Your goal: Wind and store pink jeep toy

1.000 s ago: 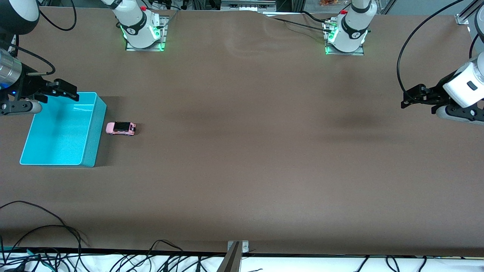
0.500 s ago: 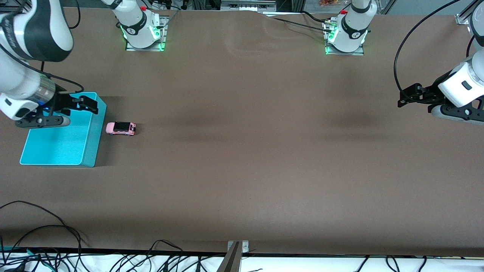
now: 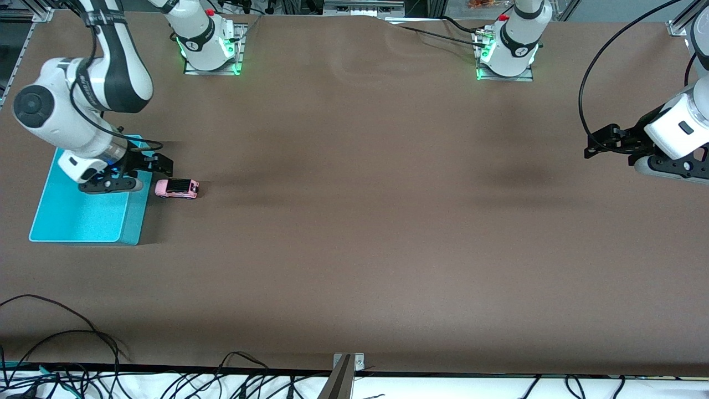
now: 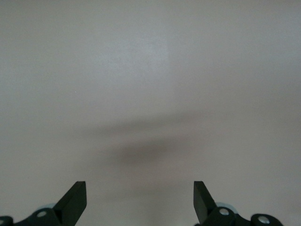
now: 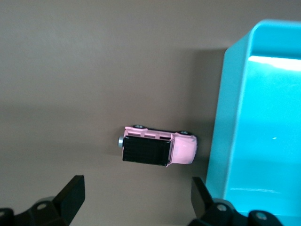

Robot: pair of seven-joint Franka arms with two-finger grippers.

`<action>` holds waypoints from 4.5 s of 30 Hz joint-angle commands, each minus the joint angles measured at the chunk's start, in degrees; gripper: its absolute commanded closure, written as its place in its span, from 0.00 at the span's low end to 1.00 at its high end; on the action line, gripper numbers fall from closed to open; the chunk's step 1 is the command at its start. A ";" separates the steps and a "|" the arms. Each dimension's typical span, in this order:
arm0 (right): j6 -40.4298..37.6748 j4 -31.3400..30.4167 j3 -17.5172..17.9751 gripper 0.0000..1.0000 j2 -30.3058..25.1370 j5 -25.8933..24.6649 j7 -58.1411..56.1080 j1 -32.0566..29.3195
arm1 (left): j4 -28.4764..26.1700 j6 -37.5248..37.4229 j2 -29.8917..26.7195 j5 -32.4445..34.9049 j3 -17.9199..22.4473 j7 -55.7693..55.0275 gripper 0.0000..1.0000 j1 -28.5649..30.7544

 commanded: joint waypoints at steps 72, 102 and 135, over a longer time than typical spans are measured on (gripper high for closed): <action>19.60 -7.04 0.08 1.00 11.39 -0.24 80.54 -1.52 | 4.12 -1.71 0.70 -0.89 0.31 -3.98 0.00 0.30; -8.08 7.90 2.91 1.00 2.43 -0.07 43.39 -1.61 | 4.12 -1.71 0.79 -0.89 0.40 -3.89 0.00 0.39; -4.48 8.69 -14.86 1.00 17.80 -15.80 2.14 -7.32 | 4.12 -1.80 0.79 -0.89 0.40 -3.98 0.00 0.39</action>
